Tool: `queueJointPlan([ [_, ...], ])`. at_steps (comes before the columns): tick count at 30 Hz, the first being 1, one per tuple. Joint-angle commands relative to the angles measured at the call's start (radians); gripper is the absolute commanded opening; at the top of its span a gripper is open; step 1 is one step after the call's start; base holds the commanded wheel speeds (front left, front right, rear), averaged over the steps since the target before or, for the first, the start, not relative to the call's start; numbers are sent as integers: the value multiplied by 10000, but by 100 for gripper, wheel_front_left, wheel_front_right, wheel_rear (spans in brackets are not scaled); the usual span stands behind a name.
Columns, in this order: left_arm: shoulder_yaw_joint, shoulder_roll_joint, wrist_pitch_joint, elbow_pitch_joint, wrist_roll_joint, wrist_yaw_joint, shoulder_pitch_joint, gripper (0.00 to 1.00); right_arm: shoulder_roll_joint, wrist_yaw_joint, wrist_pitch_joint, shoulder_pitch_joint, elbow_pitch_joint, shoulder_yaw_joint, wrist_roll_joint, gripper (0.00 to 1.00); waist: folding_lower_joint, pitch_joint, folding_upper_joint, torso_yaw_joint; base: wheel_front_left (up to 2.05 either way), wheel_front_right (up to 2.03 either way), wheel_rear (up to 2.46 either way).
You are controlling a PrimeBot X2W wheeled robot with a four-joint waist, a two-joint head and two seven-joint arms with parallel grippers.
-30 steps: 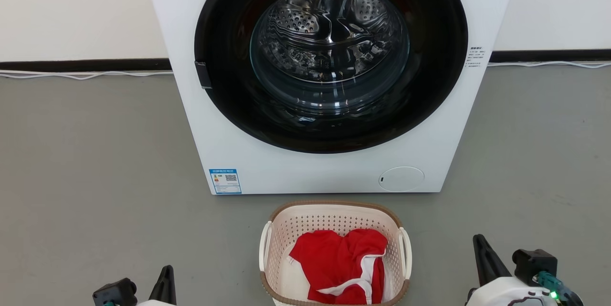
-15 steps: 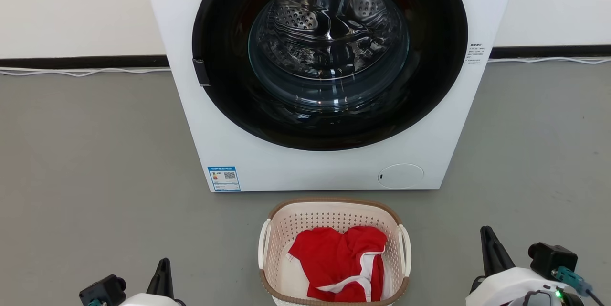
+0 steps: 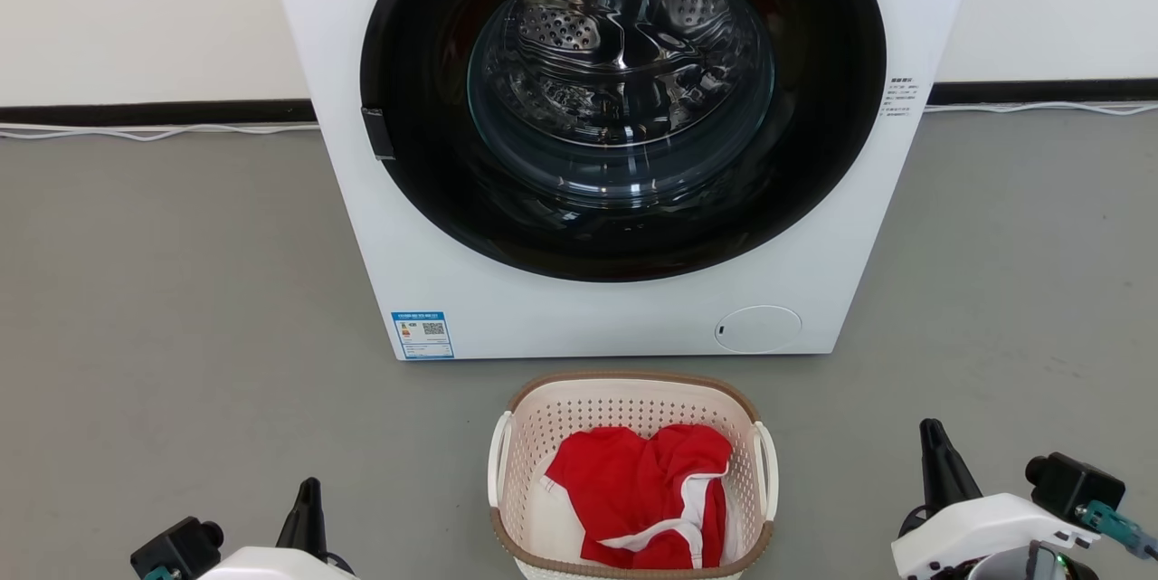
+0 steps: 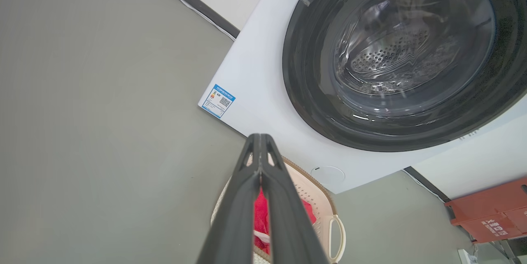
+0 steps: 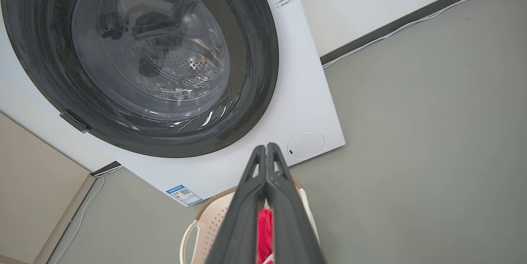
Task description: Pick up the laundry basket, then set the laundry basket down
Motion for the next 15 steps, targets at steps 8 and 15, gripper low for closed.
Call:
queueJointPlan([
  [8, 78, 125, 228, -556, -970, -84, -381, 0, -100, 25, 262, -192, -578, 68, 1183, 0, -2, 42, 0, -15, 0, 0, 0],
  [15, 84, 138, 434, -767, -1728, -113, -381, 0, -104, 29, 465, -162, -791, 72, 2097, 0, -2, 80, 0, -29, 0, 0, 0],
])
